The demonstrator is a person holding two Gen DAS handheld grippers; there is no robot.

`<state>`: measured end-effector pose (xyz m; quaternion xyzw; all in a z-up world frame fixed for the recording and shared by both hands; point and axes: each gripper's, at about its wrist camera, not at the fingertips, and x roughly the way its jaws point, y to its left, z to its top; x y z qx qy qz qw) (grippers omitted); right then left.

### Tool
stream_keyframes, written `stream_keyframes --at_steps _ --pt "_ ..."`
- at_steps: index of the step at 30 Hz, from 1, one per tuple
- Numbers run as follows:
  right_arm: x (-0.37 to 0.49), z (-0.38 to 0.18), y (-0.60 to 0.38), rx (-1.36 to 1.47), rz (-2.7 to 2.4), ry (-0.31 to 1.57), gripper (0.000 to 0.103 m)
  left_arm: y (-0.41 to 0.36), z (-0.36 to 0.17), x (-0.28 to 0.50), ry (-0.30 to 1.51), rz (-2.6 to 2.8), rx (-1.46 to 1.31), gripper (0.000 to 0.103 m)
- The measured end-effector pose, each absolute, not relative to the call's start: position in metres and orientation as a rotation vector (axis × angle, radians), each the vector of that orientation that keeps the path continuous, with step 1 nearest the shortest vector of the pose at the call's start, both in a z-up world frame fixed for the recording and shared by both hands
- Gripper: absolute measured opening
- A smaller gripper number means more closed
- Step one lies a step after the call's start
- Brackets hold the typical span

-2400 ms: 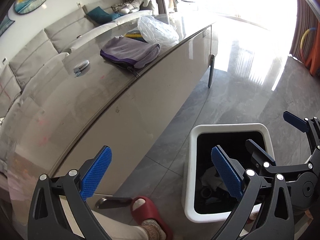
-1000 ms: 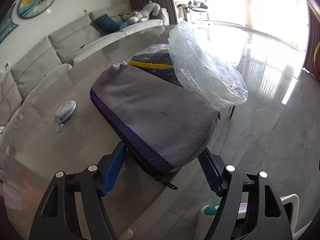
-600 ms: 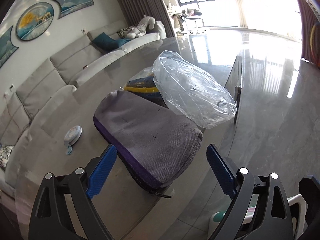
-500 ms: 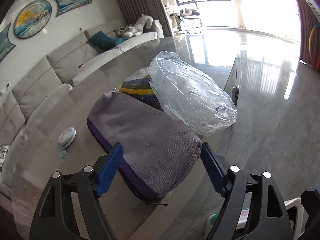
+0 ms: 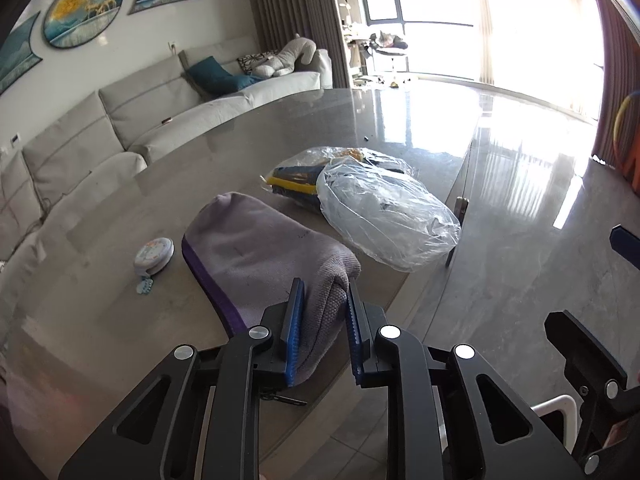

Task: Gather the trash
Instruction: 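Grasp the purple-trimmed grey pouch with the left gripper while the right gripper grasps the clear plastic bag, then carry the pouch and plastic bag over the white bin with both grippers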

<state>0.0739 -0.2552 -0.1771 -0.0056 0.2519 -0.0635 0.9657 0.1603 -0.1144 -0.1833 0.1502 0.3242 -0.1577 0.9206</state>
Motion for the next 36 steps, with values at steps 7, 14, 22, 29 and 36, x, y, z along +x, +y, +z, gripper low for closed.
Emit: stream_keyframes --at_steps 7,14,22,29,36 --pt "0.101 -0.176 -0.241 -0.046 -0.088 0.486 0.098 -0.095 -0.164 0.165 0.642 -0.305 0.261 0.015" --pt "0.141 -0.182 -0.229 -0.076 -0.06 0.476 0.098 -0.085 -0.145 0.162 0.587 -0.298 0.245 0.015" --pt "0.18 -0.194 -0.209 -0.152 -0.027 0.498 0.098 -0.076 -0.154 0.169 0.616 -0.295 0.198 0.015" --pt "0.196 -0.202 -0.211 -0.149 0.023 0.621 0.006 -0.077 -0.157 0.168 0.631 -0.301 0.177 0.015" --pt "0.151 -0.165 -0.218 -0.07 0.051 0.557 0.005 -0.073 -0.131 0.144 0.582 -0.323 0.155 0.015"
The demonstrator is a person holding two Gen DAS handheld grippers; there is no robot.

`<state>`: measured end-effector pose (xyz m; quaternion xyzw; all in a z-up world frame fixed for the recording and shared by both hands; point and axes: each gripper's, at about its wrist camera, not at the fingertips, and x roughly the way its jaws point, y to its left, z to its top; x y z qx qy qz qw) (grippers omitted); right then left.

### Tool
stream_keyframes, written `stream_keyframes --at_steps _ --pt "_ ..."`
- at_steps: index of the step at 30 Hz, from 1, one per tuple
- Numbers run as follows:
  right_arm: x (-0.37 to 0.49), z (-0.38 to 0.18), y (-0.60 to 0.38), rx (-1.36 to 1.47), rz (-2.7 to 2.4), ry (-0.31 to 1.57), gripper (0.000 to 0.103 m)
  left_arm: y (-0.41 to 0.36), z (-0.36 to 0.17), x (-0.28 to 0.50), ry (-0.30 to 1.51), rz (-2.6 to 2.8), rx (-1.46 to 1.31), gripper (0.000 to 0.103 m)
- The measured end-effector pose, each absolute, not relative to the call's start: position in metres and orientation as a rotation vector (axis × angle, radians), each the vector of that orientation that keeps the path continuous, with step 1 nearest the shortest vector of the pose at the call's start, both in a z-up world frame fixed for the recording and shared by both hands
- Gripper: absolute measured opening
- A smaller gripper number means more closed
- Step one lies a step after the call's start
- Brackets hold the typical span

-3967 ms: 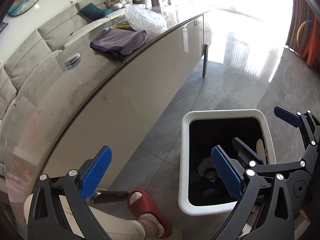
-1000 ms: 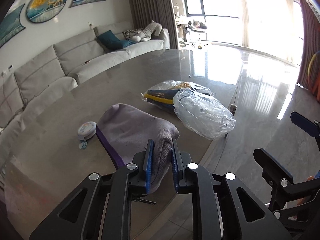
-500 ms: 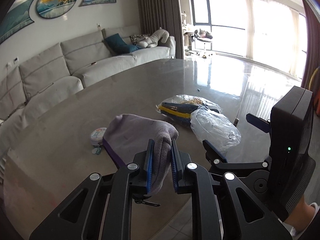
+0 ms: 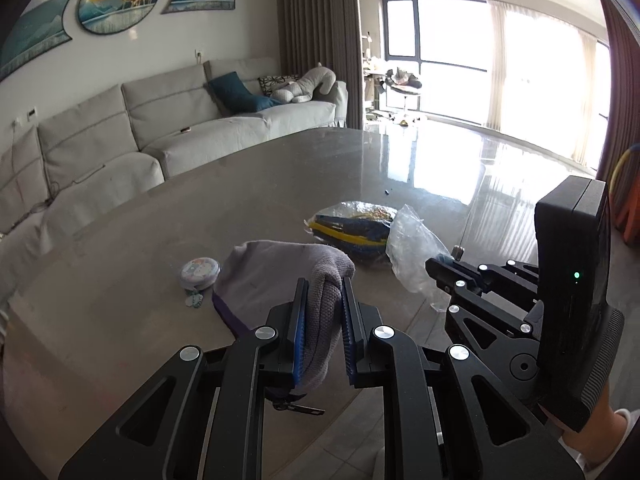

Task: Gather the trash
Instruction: 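Carry the pouch and plastic bag over the white bin with both grippers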

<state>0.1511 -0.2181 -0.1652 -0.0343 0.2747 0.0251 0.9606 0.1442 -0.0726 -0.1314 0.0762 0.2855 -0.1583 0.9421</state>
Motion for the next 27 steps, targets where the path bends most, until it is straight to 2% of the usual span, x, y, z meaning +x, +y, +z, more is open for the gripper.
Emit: stream_keyframes --at_steps 15,27 --pt "0.026 -0.117 -0.228 -0.031 0.009 0.485 0.005 -0.087 -0.089 0.054 0.549 -0.471 0.147 0.015" --pt "-0.053 -0.132 -0.246 -0.006 -0.095 0.524 0.005 -0.124 -0.134 -0.005 0.668 -0.636 0.166 0.015"
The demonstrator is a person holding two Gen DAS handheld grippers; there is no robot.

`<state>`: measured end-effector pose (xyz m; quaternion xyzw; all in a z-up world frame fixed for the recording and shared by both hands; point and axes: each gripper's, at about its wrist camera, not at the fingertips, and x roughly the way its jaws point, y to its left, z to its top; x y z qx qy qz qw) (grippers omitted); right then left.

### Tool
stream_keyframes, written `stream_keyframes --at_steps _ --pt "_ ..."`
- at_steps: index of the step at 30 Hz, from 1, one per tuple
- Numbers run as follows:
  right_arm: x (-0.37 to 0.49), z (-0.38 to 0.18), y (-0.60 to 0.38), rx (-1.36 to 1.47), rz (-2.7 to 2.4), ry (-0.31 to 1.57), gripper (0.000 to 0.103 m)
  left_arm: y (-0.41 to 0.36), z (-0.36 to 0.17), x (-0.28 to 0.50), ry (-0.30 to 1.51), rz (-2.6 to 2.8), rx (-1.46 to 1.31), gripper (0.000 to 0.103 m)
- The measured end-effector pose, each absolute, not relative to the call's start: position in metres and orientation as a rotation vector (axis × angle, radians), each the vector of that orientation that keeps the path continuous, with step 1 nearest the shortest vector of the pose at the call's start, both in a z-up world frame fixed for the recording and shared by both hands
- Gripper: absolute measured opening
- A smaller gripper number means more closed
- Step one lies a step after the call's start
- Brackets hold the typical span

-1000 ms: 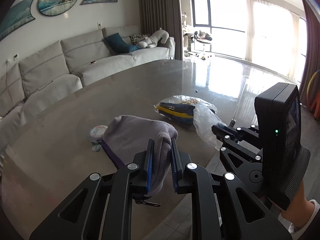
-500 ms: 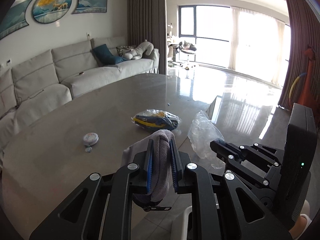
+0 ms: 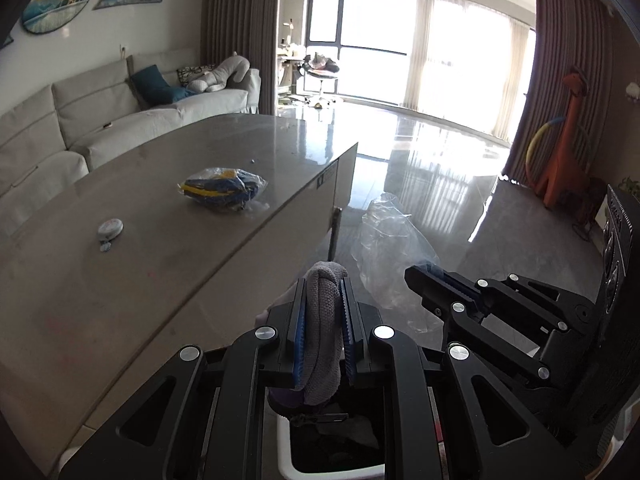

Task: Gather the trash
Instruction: 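Carry the pouch and plastic bag over the white bin with both grippers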

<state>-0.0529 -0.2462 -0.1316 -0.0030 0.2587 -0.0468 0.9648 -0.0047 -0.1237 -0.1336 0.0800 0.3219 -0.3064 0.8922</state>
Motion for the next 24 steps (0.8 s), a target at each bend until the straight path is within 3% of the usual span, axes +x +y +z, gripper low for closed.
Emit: stream_keyframes --at_steps 24 --pt "-0.088 -0.182 -0.275 0.075 -0.208 0.633 0.005 -0.183 -0.223 -0.028 0.789 -0.769 0.315 0.015"
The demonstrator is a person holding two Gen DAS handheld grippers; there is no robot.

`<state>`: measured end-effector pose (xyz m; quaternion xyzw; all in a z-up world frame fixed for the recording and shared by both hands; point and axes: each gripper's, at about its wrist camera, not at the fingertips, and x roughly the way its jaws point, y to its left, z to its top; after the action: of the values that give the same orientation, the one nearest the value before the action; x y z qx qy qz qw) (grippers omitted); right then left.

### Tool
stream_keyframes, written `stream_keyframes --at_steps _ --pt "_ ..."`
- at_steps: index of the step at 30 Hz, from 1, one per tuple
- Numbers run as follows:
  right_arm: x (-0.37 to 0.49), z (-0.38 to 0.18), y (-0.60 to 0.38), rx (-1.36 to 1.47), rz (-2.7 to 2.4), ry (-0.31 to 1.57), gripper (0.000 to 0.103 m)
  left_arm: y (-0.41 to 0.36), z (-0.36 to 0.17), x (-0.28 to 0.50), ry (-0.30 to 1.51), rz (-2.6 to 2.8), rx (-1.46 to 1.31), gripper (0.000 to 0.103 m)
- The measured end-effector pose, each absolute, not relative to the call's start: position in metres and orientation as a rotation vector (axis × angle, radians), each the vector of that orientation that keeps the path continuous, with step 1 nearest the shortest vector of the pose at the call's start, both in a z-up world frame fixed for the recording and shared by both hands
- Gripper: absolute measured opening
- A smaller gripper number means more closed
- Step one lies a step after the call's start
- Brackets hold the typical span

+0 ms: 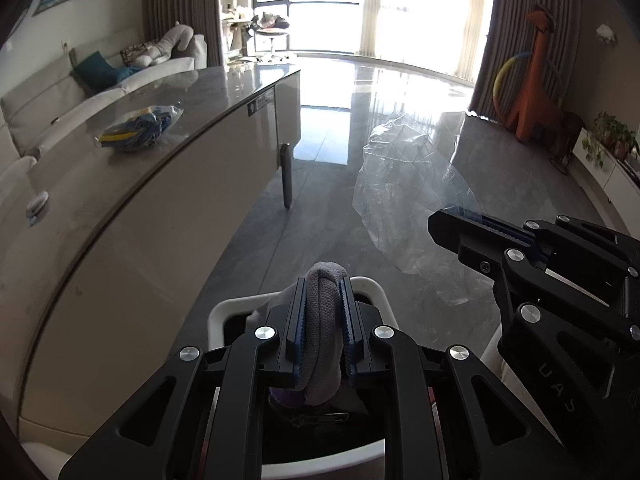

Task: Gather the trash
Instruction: 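Carry the pouch and plastic bag over the white bin with both grippers, then open the left gripper to drop the pouch while the right gripper releases the plastic bag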

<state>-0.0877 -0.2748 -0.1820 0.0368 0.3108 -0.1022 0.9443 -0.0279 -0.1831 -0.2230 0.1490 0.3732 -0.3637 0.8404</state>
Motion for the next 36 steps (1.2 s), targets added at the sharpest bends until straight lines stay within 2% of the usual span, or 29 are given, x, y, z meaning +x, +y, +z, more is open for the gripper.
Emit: stream_keyframes --at_steps 8,10,11,12,13,27,36 --pt "-0.085 -0.188 -0.278 0.083 -0.216 0.653 0.005 -0.194 -0.244 -0.026 0.887 -0.82 0.33 0.016" --pt "-0.085 -0.189 -0.279 0.082 -0.217 0.656 0.005 -0.197 -0.249 -0.026 0.906 -0.814 0.345 0.025" --pt "-0.085 -0.19 -0.278 0.081 -0.217 0.658 0.005 -0.197 -0.251 -0.026 0.907 -0.786 0.359 0.053" --pt "-0.084 -0.19 -0.278 0.081 -0.218 0.66 0.006 -0.198 -0.251 -0.025 0.904 -0.746 0.376 0.101" --pt "-0.083 -0.19 -0.278 0.081 -0.219 0.663 0.006 -0.198 -0.251 -0.025 0.88 -0.701 0.392 0.097" --pt "-0.078 -0.193 -0.276 0.079 -0.191 0.682 0.006 -0.185 -0.244 -0.018 0.835 -0.602 0.44 0.098" --pt "-0.06 -0.215 -0.268 0.167 -0.125 0.716 0.007 -0.152 -0.234 0.005 0.761 -0.428 0.463 0.098"
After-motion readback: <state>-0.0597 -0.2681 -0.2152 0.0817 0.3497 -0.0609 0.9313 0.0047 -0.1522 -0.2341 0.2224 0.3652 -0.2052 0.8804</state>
